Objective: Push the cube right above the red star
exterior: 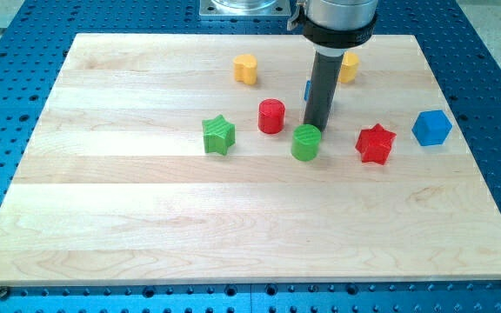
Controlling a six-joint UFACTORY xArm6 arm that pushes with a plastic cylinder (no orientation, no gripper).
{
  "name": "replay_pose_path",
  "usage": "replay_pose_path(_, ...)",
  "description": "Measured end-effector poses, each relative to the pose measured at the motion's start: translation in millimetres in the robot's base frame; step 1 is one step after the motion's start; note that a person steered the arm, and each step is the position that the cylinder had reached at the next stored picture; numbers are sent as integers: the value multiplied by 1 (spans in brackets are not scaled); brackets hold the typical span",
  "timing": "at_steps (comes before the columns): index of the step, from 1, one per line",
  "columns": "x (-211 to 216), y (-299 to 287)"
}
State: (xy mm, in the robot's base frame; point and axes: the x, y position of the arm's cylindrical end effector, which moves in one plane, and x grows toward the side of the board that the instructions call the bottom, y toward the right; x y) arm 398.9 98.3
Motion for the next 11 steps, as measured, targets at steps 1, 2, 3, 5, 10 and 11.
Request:
replay_pose_path(1,-15,8)
replay_pose_path(2,-20,10)
replay_pose_path(3,-15,44)
replay_pose_path(5,-22,195)
replay_pose_path(10,19,124)
replay_pose_path(11,-11,112)
